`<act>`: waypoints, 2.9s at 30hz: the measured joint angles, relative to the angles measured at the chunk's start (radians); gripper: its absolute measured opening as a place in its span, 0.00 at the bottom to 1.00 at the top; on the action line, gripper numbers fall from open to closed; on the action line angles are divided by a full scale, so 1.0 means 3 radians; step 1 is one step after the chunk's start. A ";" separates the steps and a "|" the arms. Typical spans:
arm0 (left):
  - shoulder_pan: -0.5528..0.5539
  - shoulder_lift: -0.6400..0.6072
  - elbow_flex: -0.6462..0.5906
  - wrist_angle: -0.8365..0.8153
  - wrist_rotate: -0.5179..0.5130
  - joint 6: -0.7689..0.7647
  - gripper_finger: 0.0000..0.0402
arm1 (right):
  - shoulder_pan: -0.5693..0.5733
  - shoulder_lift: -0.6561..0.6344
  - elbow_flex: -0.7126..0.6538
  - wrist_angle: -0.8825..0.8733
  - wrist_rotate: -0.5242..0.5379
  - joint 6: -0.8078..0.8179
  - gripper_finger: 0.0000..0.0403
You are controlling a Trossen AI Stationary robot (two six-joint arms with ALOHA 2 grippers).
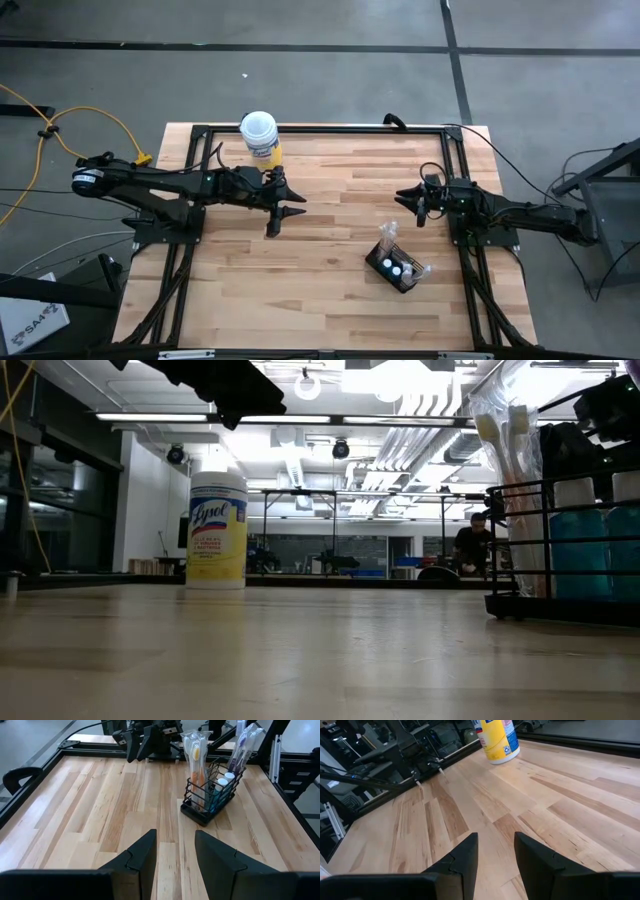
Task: Pick & Place toothbrushing station
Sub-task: Return to Home Position
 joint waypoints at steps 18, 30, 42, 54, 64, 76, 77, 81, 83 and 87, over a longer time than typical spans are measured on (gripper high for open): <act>-0.0227 -0.0330 -0.0069 -0.0261 0.0135 0.0373 0.32 | 0.0000 0.0001 -0.0003 0.0019 0.0003 0.0000 0.30; -0.0067 -0.1547 -0.1319 0.0338 0.0024 0.0310 0.32 | 0.0000 0.0001 -0.0003 0.0019 0.0002 0.0000 0.30; -0.0081 -0.2371 -0.2214 0.0560 0.0005 0.0168 0.32 | 0.0000 0.0001 -0.0003 0.0019 0.0011 0.0000 0.30; -0.0081 -0.3107 -0.2708 0.0553 -0.0018 0.0099 0.32 | 0.0000 0.0001 -0.0003 0.0019 0.0013 0.0000 0.30; -0.0081 -0.3362 -0.2765 0.0266 -0.0004 0.0141 0.32 | -0.0001 0.0001 -0.0003 0.0019 0.0013 0.0000 0.30; -0.0070 -0.3406 -0.2772 0.0140 0.0104 0.0303 0.32 | -0.0001 0.0001 -0.0003 0.0018 0.0013 0.0000 0.30; -0.0070 -0.3388 -0.2772 0.0140 0.0104 0.0303 0.32 | -0.0001 0.0000 -0.0003 0.0018 0.0013 0.0000 0.30; -0.0070 -0.3349 -0.2773 0.0139 0.0104 0.0305 0.32 | -0.0001 0.0001 -0.0003 0.0018 0.0013 0.0000 0.30; -0.0070 -0.3351 -0.2775 0.0139 0.0106 0.0305 0.32 | -0.0001 0.0001 -0.0003 0.0018 0.0013 0.0000 0.30; -0.0070 -0.3351 -0.2775 0.0139 0.0106 0.0344 0.32 | -0.0001 0.0001 -0.0003 0.0018 0.0013 0.0000 0.30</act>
